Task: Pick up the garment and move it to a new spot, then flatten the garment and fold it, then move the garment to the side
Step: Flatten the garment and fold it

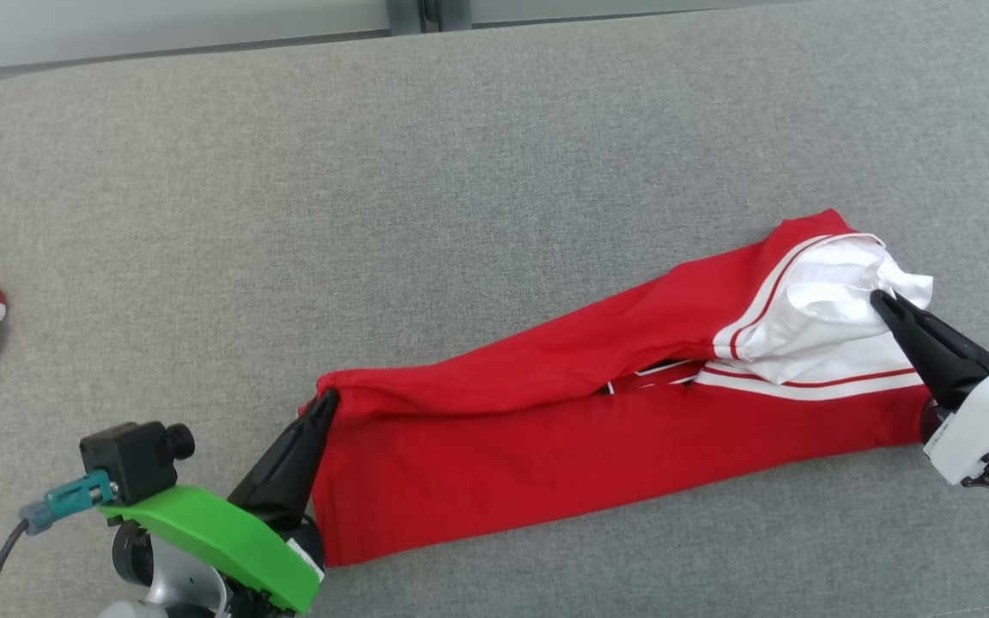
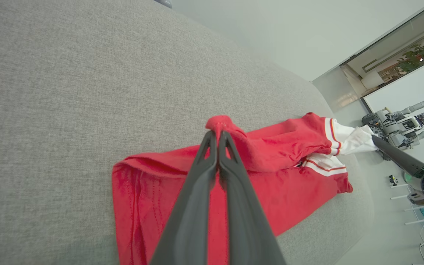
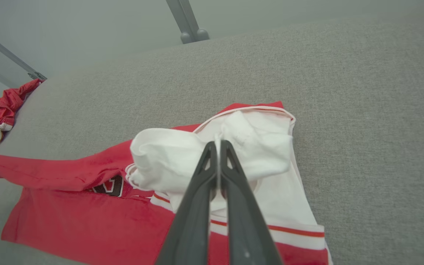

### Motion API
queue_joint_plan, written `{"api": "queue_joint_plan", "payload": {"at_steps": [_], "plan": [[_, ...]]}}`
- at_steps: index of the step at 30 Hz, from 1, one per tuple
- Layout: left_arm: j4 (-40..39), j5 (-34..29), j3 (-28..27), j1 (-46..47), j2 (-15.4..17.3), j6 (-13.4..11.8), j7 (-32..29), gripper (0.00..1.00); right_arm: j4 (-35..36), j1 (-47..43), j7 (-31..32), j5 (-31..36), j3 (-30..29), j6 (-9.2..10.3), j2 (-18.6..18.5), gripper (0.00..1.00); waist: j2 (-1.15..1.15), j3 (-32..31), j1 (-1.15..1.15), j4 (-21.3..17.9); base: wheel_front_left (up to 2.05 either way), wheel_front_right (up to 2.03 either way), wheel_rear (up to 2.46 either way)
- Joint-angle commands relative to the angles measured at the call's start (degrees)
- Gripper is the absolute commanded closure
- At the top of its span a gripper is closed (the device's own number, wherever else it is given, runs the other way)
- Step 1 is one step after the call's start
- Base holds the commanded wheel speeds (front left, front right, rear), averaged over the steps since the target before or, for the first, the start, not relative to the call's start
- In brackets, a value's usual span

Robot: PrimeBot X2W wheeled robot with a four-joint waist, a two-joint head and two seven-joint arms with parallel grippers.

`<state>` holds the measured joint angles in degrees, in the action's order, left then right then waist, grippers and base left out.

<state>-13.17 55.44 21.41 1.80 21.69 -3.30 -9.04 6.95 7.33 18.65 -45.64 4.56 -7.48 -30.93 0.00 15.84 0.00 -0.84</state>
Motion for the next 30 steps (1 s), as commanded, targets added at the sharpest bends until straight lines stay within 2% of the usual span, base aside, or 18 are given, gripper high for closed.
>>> {"api": "queue_joint_plan", "payload": {"at_steps": [1,6,7,8,9,10,11,15,19,22,26,30], "plan": [[0.0,0.1,0.1,-1.1,0.6,-0.4,-0.4,1.0,-0.2,-0.4,0.2,0.5,-0.4,-0.02,0.1,1.0,0.0,-0.7,0.0,-0.2,0.0,0.0,0.0],[1.5,-1.0,0.9,-2.4,0.7,-0.9,-0.2,0.99,-1.3,-1.1,1.0,0.8,0.3,-0.02,0.7,1.0,0.0,-1.1,0.0,0.2,0.0,0.0,0.0],[1.9,-1.1,1.1,-2.6,0.5,-0.7,0.1,0.7,-1.7,-1.1,0.9,0.9,0.2,-0.02,0.8,1.0,0.0,-1.1,0.0,0.2,0.0,0.0,0.0],[2.6,-0.8,1.3,-3.0,0.0,-0.9,0.4,0.51,-2.7,-1.2,0.8,1.6,-0.2,-0.02,0.7,1.0,0.0,-1.2,0.0,0.3,0.0,0.0,0.0],[3.3,-0.8,1.7,-3.3,-0.3,-0.8,0.4,0.2,-3.8,-1.4,1.4,2.0,-0.3,0.0,0.8,0.81,0.0,-1.2,0.0,0.3,0.0,0.0,0.0],[4.2,-1.0,2.4,-3.8,-0.4,-0.7,0.2,0.0,-4.7,-1.8,2.2,3.1,0.1,-0.02,0.6,0.52,0.0,-1.4,0.0,0.4,0.0,0.0,0.0],[5.0,-1.4,2.7,-4.0,-0.4,-0.7,0.3,0.0,-5.4,-1.9,2.7,3.7,0.3,-0.02,0.4,0.0,0.0,-1.5,0.0,0.5,0.0,0.0,0.0],[9.1,-5.1,4.5,-5.7,-0.4,-1.9,2.1,0.0,-7.3,-2.0,2.9,6.2,-1.4,-0.02,0.9,0.0,0.0,-1.9,0.0,0.7,0.0,0.0,0.0],[12.2,-9.3,1.7,-7.4,-0.8,-5.8,10.0,0.0,-5.7,-0.7,3.5,6.1,-4.1,-0.02,2.4,0.0,0.0,-1.8,0.0,0.8,0.0,0.0,0.0],[14.2,-13.1,0.5,-8.1,-1.9,-7.8,17.3,0.0,-5.3,1.2,6.1,8.5,-5.9,-0.02,2.9,0.0,0.0,-0.9,0.0,1.1,0.0,0.0,0.0],[16.8,-17.5,0.6,-5.4,-3.5,-7.6,22.8,0.0,-8.0,3.9,11.3,12.2,-4.3,-0.01,2.9,0.0,0.0,0.7,0.0,2.6,0.0,0.0,0.0],[17.6,-20.3,-2.1,-3.2,-8.0,-5.4,24.3,0.0,-12.7,6.3,14.5,15.5,-2.9,-0.01,3.1,0.0,0.0,2.2,0.0,4.5,0.0,0.0,0.0]]}}
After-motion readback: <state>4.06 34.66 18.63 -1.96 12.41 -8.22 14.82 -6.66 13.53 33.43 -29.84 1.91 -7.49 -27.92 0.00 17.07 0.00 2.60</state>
